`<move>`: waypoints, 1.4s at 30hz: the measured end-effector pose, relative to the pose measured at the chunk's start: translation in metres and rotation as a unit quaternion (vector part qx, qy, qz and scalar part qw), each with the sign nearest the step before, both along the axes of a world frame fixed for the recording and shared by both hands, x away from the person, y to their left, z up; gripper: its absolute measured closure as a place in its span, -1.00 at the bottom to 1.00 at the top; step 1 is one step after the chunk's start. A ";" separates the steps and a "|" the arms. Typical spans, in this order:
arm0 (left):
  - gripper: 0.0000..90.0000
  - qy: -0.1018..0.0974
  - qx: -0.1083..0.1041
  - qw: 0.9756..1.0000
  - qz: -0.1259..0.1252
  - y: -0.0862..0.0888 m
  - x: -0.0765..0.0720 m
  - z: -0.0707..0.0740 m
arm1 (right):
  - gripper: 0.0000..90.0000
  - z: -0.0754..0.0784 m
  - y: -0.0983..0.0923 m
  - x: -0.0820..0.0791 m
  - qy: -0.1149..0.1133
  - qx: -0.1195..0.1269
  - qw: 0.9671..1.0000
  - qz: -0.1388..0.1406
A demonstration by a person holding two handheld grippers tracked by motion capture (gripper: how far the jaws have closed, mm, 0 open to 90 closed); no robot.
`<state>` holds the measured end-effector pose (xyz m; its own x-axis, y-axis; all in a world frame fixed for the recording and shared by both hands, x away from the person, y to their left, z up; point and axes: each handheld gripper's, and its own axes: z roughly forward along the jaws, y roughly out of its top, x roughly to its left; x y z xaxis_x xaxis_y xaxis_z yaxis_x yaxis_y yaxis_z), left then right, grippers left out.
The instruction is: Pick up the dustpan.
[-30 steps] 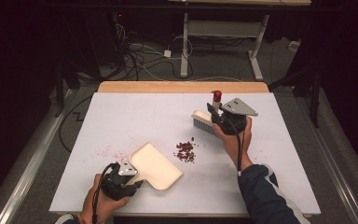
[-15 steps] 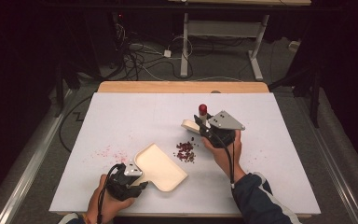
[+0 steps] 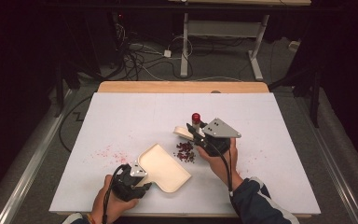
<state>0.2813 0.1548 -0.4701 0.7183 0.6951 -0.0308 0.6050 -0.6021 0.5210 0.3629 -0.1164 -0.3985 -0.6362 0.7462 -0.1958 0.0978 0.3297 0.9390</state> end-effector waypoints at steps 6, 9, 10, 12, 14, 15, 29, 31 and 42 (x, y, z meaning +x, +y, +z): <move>0.41 0.008 -0.007 1.000 0.000 0.000 0.002 -0.001 | 0.54 0.000 0.002 -0.003 0.003 -0.002 1.000 0.012; 0.41 0.008 -0.007 1.000 -0.002 0.000 0.003 -0.001 | 0.54 0.000 0.000 -0.003 0.006 0.003 1.000 0.013; 0.41 0.007 -0.004 1.000 -0.003 -0.001 0.003 -0.001 | 0.54 0.001 0.000 -0.003 0.007 0.004 1.000 0.014; 0.41 0.007 -0.005 1.000 -0.003 -0.001 0.003 -0.001 | 0.54 0.001 -0.001 -0.004 0.011 0.005 1.000 0.017; 0.41 0.006 -0.003 1.000 -0.002 -0.002 0.003 -0.001 | 0.54 0.000 0.000 -0.004 0.012 0.006 1.000 0.018; 0.41 0.005 -0.003 1.000 -0.002 -0.002 0.003 -0.001 | 0.54 0.000 0.000 -0.005 0.014 0.007 1.000 0.019; 0.41 0.004 0.000 1.000 -0.002 -0.008 0.004 -0.001 | 0.52 -0.002 0.009 -0.014 0.015 0.011 0.999 0.034; 0.41 0.005 0.000 1.000 -0.003 -0.008 0.005 0.000 | 0.52 -0.002 0.011 -0.017 0.017 0.013 0.999 0.038; 0.41 0.006 -0.007 1.000 0.004 -0.015 0.009 -0.001 | 0.53 0.000 0.012 -0.017 0.024 0.028 0.998 0.044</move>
